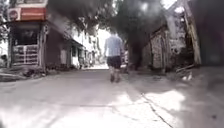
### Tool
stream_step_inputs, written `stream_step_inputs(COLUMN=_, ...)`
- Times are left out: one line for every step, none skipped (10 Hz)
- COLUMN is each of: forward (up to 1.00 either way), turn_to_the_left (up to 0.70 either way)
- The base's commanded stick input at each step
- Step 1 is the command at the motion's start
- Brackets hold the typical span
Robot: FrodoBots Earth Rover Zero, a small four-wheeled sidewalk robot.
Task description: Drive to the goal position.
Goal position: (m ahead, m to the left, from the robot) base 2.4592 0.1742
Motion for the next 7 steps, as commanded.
stream_step_inputs(forward=1.00, turn_to_the_left=0.00)
stream_step_inputs(forward=1.00, turn_to_the_left=0.00)
stream_step_inputs(forward=1.00, turn_to_the_left=0.00)
stream_step_inputs(forward=1.00, turn_to_the_left=0.00)
stream_step_inputs(forward=1.00, turn_to_the_left=0.00)
stream_step_inputs(forward=1.00, turn_to_the_left=0.00)
stream_step_inputs(forward=1.00, turn_to_the_left=0.00)
